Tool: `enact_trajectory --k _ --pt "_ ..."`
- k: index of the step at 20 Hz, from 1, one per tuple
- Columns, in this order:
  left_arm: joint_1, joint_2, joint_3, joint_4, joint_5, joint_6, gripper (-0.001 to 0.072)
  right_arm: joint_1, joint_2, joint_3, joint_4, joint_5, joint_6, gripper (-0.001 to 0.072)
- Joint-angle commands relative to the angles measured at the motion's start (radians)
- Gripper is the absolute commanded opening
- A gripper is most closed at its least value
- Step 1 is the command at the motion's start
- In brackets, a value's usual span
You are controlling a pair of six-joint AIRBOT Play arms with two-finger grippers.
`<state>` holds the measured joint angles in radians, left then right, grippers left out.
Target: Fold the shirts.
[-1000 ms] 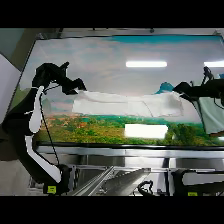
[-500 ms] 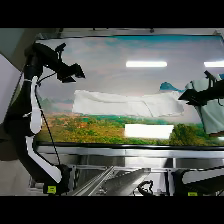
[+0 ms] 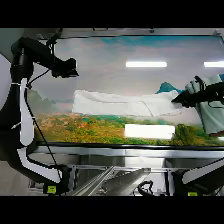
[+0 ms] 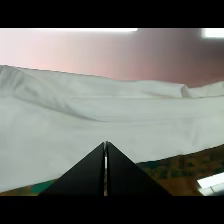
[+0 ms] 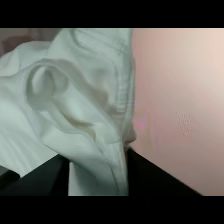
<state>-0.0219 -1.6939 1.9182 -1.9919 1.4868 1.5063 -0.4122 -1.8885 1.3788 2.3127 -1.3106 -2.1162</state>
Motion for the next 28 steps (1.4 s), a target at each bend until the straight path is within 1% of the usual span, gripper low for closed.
enact_trajectory --k 1,2,3,5,8,11,13,15,16,19,21,23,25,28 --pt "-0.048 0.017 -0.006 -0.002 -0.023 -0.009 0.0018 0.005 -0.038 0.003 0.006 0.037 -0.009 0.0167" --pt "-0.074 0.017 -0.006 -0.002 -0.038 -0.009 0.0018 0.004 -0.041 0.003 0.006 0.039 -0.009 0.0045" --pt "-0.103 0.017 -0.006 -0.001 -0.06 -0.009 0.0019 0.002 -0.04 0.004 0.004 0.043 -0.01 0.0023" --pt "-0.175 0.011 -0.006 0.0 -0.114 -0.009 0.0018 0.002 -0.027 0.014 0.004 0.033 -0.008 0.0023" --pt "-0.323 -0.05 -0.006 0.0 -0.202 -0.009 0.0019 0.004 0.053 0.043 0.005 -0.045 -0.003 0.0022" --pt "-0.486 -0.189 -0.006 -0.001 -0.301 -0.009 0.0019 0.003 0.193 0.093 0.008 -0.165 0.018 0.0022" --pt "-0.587 -0.296 -0.006 -0.006 -0.396 -0.009 0.0019 0.005 0.295 0.123 0.018 -0.223 0.057 0.0022" --pt "-0.663 -0.386 -0.005 -0.083 -0.501 -0.008 0.0019 0.017 0.386 0.136 0.044 -0.264 0.071 0.0022" --pt "-0.685 -0.423 0.011 -0.116 -0.526 -0.008 0.0019 0.024 0.428 0.136 0.045 -0.276 0.086 0.0022" --pt "-0.713 -0.535 0.134 -0.132 -0.465 -0.022 0.0019 0.055 0.517 0.136 0.048 -0.289 0.097 0.0022" --pt "-0.713 -0.559 0.154 -0.133 -0.449 -0.035 0.0019 0.073 0.555 0.136 0.048 -0.286 0.097 0.0022" --pt "-0.705 -0.552 0.122 -0.142 -0.455 -0.035 0.0019 0.083 0.565 0.136 0.048 -0.287 0.103 0.0022" --pt "-0.68 -0.533 0.12 -0.228 -0.417 -0.032 0.0018 0.093 0.563 0.136 0.047 -0.286 0.106 0.0022" --pt "-0.619 -0.403 0.12 -0.308 -0.39 0.023 0.0018 0.113 0.562 0.136 0.047 -0.285 0.13 0.0022"
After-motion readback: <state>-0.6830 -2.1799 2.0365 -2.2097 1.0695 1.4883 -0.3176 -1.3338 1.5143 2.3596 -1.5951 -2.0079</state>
